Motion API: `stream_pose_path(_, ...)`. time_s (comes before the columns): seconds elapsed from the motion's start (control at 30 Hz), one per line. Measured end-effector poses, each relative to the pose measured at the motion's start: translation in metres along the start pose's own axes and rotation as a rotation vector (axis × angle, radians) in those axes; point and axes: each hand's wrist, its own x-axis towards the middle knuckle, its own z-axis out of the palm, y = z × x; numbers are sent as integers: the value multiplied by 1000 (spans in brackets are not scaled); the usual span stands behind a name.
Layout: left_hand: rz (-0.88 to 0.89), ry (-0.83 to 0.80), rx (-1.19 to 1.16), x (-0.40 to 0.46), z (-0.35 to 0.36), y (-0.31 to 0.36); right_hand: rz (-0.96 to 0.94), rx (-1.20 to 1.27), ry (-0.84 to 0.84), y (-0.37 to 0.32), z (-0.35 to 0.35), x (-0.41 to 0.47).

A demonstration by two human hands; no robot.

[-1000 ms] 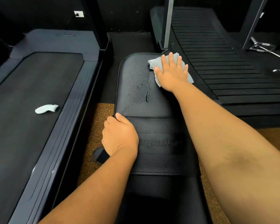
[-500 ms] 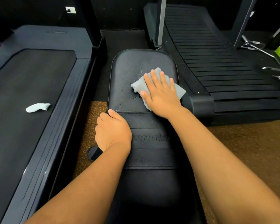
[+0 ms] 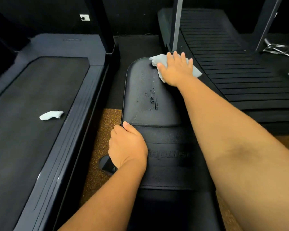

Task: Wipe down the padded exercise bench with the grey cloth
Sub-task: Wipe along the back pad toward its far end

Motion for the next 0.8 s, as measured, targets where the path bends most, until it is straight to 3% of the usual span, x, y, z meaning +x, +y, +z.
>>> stream_pose_path(0.2,4,-5,5,-1,-2,1,-173,-4,7,3,-1,-13)
stream_pose_path(0.57,0,2,-13,-2,-2,1,-412,-42,-85,28,20,-129)
stream_pose_path(0.8,-2,7,-1,-1,-1,0,-256,-26,-62,29,9,-72)
